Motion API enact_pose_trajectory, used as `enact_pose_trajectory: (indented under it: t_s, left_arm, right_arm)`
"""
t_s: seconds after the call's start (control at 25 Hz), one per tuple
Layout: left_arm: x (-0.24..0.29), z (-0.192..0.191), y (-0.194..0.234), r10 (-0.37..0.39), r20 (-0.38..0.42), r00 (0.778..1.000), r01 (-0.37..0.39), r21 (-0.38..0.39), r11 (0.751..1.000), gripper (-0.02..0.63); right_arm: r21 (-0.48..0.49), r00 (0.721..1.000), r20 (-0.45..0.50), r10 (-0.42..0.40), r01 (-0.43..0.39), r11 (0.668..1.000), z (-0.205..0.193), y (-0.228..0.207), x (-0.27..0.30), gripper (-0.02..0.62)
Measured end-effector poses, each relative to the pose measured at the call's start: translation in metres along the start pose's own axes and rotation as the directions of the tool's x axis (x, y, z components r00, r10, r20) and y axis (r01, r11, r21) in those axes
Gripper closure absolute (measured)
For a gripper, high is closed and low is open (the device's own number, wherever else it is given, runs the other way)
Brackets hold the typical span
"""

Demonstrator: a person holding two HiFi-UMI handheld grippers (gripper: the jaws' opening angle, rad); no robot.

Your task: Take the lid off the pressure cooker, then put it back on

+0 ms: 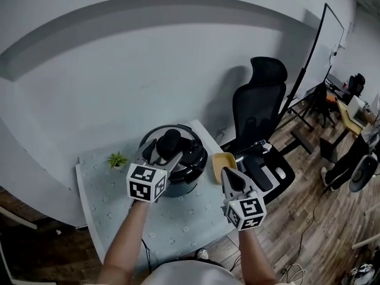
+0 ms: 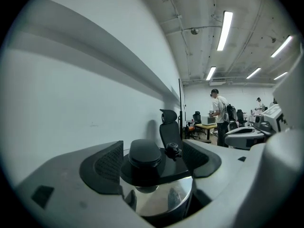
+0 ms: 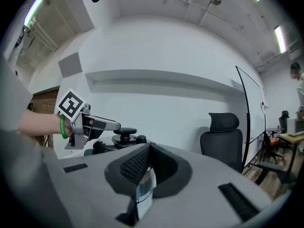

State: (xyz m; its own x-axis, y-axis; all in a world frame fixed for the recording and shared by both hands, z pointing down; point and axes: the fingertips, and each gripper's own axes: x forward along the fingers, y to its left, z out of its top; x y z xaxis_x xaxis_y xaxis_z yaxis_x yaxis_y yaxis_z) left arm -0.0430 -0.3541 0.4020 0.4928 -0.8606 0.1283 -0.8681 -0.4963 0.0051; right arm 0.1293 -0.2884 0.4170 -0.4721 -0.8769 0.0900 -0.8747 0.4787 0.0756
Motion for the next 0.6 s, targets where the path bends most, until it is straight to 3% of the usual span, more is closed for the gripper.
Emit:
enact_pose_trajectory:
  t_s: [0.6]
  left_arm:
    - [0.063,-0.010,0.016,0.001,-0.223,0.975,0.005,0.024,1.000,0.253]
  right_arm:
    - [0.034,1.000,0.017,-0.026,0.025,0.999,-0.003,-0.019,0.002,0.595]
